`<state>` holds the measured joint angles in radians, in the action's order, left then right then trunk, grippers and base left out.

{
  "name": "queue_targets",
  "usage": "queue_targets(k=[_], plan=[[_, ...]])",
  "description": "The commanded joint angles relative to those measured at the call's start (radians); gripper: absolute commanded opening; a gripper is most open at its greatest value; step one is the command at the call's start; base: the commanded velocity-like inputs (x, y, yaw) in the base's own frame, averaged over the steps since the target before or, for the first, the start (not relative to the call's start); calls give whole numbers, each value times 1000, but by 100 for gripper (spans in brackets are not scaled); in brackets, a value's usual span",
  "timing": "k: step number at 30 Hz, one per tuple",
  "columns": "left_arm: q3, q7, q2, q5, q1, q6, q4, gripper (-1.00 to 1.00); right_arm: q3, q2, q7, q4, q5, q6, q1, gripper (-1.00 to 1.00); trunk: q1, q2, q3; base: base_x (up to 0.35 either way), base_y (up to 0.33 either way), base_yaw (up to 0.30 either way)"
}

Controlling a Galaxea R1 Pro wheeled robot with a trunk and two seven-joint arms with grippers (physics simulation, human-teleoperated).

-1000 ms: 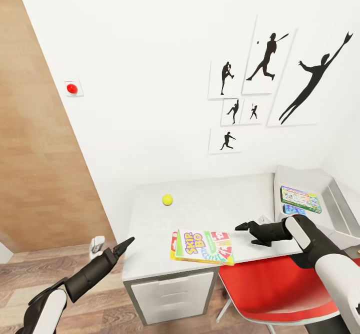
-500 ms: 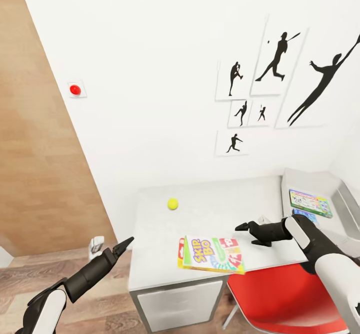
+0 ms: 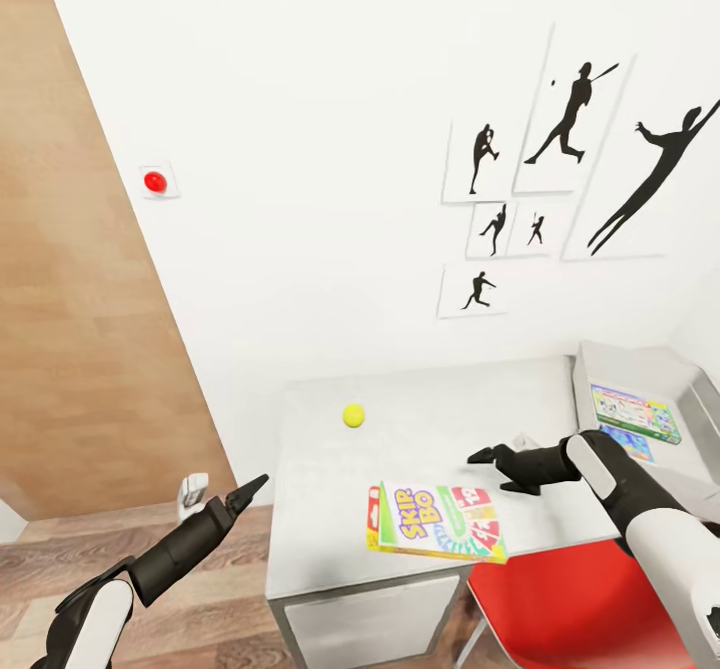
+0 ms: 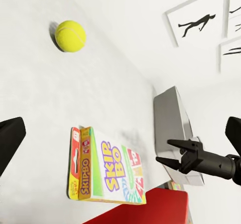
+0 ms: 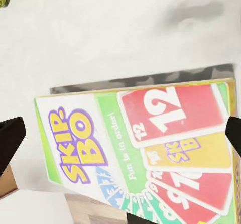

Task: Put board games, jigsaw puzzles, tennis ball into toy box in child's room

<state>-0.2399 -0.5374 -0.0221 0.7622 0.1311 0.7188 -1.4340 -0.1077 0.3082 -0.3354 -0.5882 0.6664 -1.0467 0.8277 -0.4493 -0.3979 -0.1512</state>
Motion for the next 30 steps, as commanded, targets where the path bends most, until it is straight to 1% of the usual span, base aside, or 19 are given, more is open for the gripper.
queue_targets(k=[1,9,14,20,24,30], plan=[[-1,-1,0,3,1,7,0,100,-4,0,-10,0,-11,0,1,100,-1,-2,-2,19,19,0],[-1,-1,0,1,1,7,0,100,-4,-5,-10,8,-26,0,2,100,-1,-2,-2,10,10,0],[0,0,1,-1,1,7,0,100,-3,-5,-4,18,-32,29,3,100,-1,-2,-2,4,4,0],[2,0,2,-1,1,7,0,100,-1,-6,6,50,-37,53,7,100,-1,-2,-2,2,2,0],[5,-1,2,-2,1,7,-1,100,0,-6,17,96,-39,64,15,100,-1,-2,-2,0,0,0],[6,-1,2,-3,1,6,-1,100,0,-7,22,117,-40,68,21,100,-1,-2,-2,0,0,0]])
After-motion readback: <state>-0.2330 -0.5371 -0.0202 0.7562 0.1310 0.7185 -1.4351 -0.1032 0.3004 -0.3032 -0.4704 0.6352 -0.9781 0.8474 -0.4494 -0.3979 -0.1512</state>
